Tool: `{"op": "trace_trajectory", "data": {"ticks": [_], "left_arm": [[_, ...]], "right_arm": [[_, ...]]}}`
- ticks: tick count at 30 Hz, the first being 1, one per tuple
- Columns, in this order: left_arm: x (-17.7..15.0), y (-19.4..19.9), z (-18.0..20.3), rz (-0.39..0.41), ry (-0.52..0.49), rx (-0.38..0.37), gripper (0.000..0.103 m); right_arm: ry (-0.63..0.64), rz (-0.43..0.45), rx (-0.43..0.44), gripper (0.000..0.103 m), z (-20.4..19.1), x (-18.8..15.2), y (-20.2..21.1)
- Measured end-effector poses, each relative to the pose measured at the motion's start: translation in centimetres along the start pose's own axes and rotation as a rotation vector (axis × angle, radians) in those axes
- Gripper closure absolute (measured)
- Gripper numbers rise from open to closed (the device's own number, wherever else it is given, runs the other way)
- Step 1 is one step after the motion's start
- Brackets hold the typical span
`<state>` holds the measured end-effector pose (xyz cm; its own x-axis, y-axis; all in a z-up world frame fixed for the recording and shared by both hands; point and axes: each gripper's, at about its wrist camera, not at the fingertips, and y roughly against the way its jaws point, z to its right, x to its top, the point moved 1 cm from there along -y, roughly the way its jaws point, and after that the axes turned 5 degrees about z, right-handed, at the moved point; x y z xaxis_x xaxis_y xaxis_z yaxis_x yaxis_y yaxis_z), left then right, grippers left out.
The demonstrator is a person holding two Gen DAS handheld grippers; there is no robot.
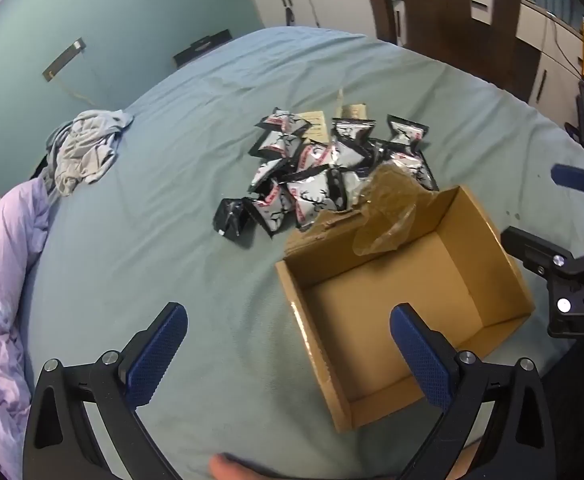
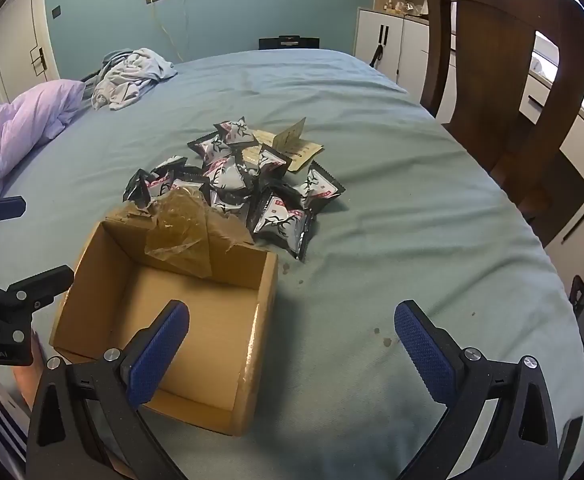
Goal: Organize snacks
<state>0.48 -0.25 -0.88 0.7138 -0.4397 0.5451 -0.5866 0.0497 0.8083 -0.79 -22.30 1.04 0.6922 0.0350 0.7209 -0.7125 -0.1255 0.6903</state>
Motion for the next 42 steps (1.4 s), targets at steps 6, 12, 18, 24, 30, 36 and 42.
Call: {"op": "trace_trajectory", "data": {"ticks": [6, 12, 18, 24, 30, 36, 42], "left_arm": [[-0.5, -1.1, 2.0, 0.011, -0.052, 0.033, 0.0], [-0.6, -0.3, 1.3, 0.003, -0.046, 0.027, 0.0], [-0.6, -0.3, 1.0, -0.001, -0.039, 0.023, 0.0], [-0.5, -0.3, 1.1, -0.003, -0.047, 0.022, 0.0], [-0.5, -0.3, 1.2, -0.006, -0.049, 0.021, 0.0], [-0.5, -0.2, 1.1, -0.005, -0.04, 0.017, 0.0], [-0.5, -0.1, 0.9, -0.007, -0.027, 0.015, 0.0]], "right_arm": [[0.014, 0.002, -0.011, 0.0, 0.0, 0.1, 0.0], [0.021, 0.001, -0.012, 0.0, -0.2, -0.2, 0.0], [0.032, -0.002, -0.011, 0.0, -0.4, 0.0, 0.0], [0.033, -0.001, -0.012, 0.0, -0.5, 0.0, 0.0], [0.032, -0.002, -0.011, 0.0, -0.4, 0.0, 0.0], [0.032, 0.0, -0.009, 0.0, -0.5, 0.1, 0.1], [0.02, 0.006, -0.003, 0.0, -0.3, 0.2, 0.5]]}}
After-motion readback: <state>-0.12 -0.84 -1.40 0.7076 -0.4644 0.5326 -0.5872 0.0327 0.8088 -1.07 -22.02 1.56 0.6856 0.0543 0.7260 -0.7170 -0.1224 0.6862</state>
